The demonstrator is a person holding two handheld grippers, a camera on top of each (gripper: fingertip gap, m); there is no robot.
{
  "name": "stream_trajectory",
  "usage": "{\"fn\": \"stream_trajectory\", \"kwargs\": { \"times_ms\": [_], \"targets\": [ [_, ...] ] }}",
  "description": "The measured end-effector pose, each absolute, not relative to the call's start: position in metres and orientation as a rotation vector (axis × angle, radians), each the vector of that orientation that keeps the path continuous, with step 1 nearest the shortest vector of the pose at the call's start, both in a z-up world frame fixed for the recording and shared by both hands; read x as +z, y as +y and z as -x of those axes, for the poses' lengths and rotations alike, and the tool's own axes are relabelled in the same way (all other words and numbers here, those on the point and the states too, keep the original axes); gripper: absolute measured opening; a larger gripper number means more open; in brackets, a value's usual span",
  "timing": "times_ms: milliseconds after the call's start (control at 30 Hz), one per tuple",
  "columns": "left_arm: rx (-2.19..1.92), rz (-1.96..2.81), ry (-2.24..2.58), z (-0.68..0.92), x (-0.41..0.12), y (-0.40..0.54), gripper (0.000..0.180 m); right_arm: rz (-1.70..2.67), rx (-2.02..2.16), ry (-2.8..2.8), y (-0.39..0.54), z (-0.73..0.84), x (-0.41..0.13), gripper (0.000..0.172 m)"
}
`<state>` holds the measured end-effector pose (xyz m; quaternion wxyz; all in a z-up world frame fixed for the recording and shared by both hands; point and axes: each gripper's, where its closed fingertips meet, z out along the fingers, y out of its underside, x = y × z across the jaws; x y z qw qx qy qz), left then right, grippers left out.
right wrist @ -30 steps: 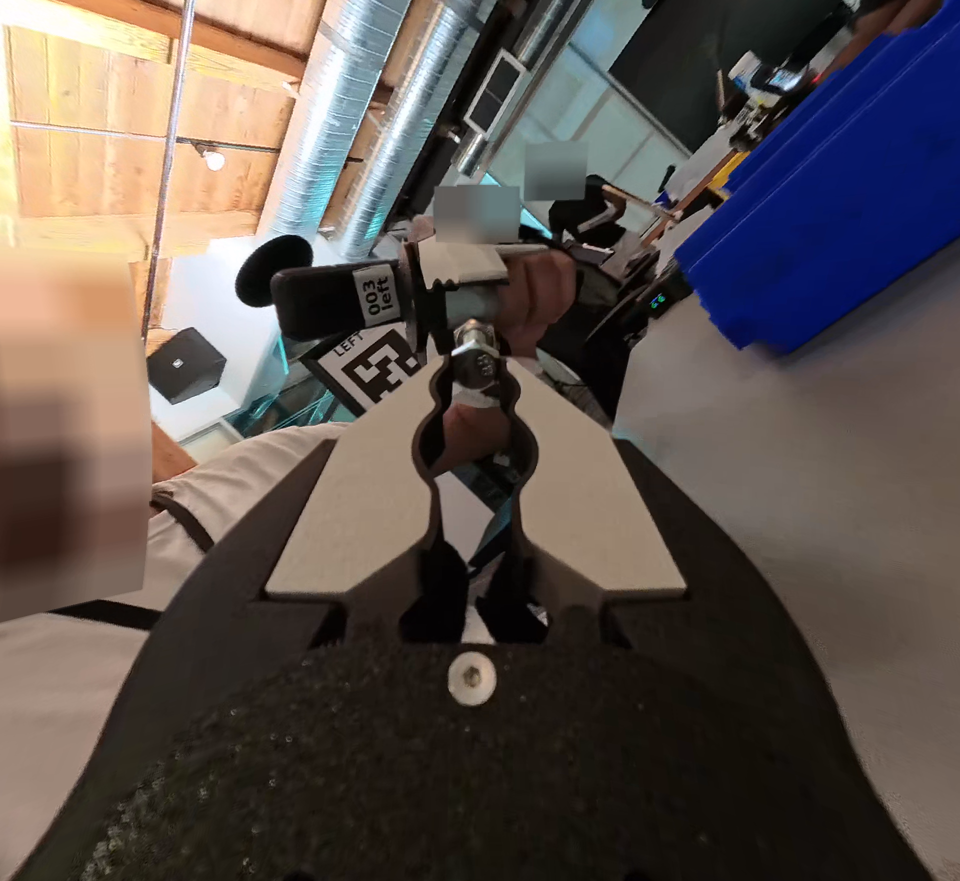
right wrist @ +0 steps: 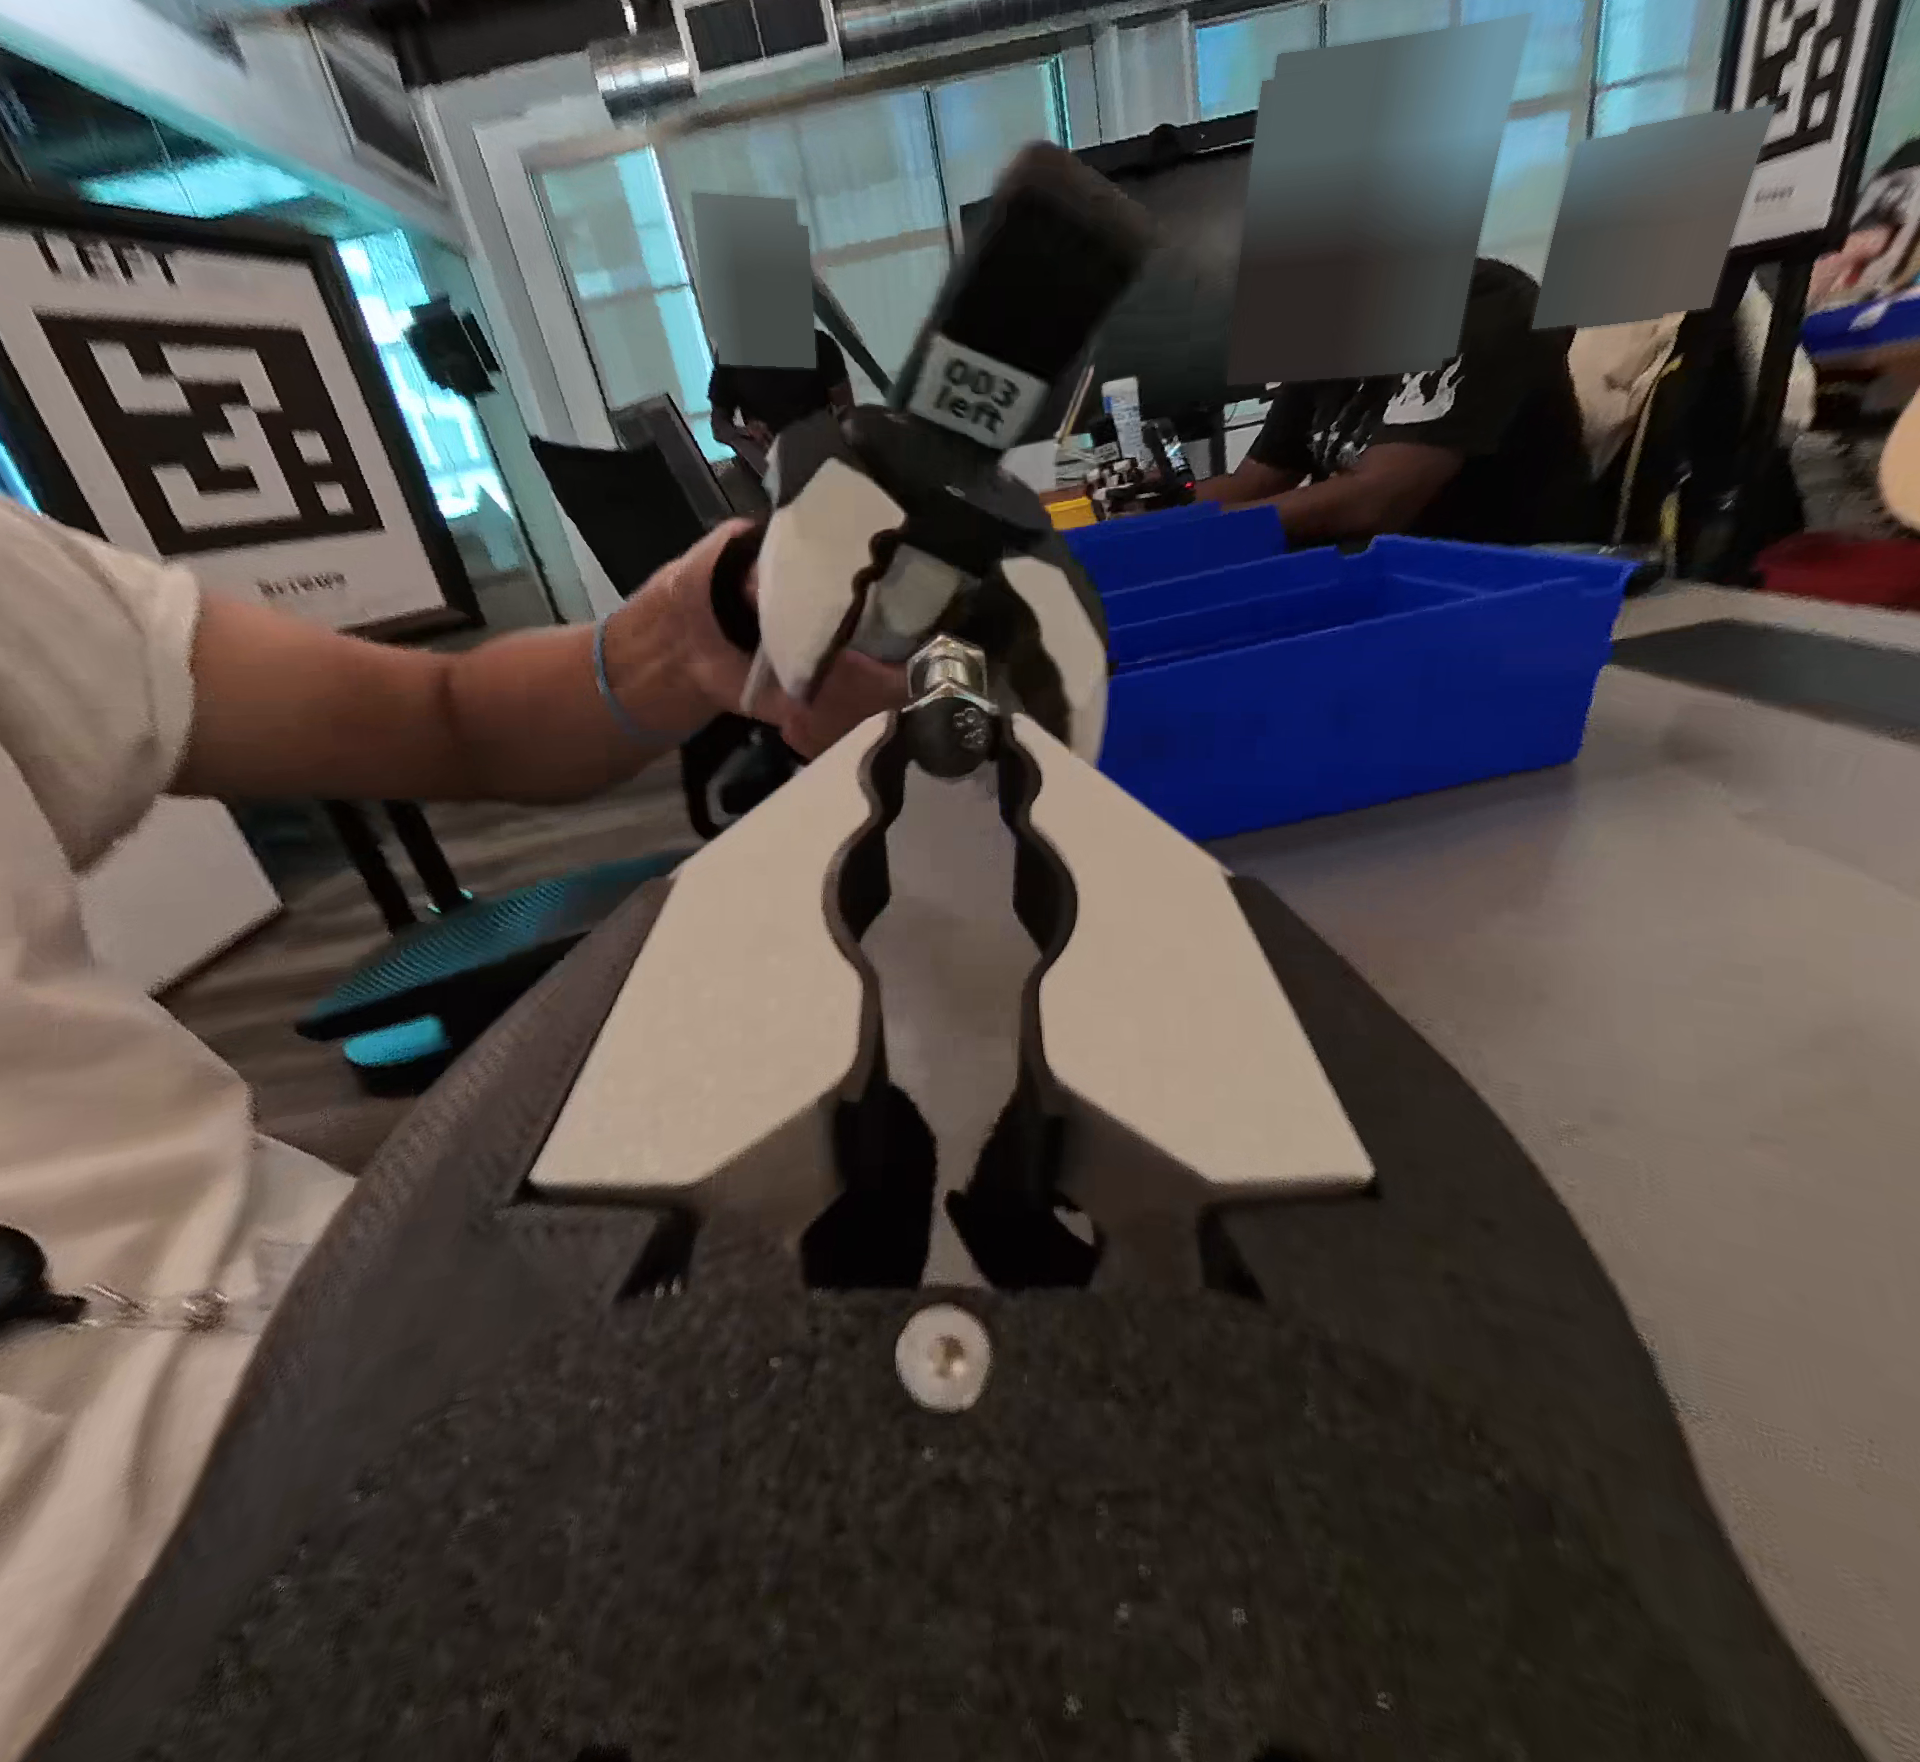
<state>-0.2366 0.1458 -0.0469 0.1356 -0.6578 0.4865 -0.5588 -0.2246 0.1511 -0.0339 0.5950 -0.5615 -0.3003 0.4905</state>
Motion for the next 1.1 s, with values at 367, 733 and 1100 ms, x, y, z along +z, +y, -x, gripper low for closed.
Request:
{"fn": "stream_trajectory", "kwargs": {
  "times_ms": [367, 733, 1100],
  "targets": [
    [-0.313, 1.064, 1.845, 0.245, -0.04, 0.152, 0.044, 1.437, 1.826, -0.473, 0.142, 0.225, -0.033, 0.016],
    [-0.311, 0.975, 1.891, 0.238, -0.042, 0.135, 0.02, 1.425, 1.914, -0.512, 0.132, 0.234, -0.031, 0.016],
    [-1.418, 1.755, 1.468, 0.233, -0.027, 0.132, 0.019, 1.135, 1.095, -0.767, 0.138, 0.228, -0.02, 0.017]
  ]
}}
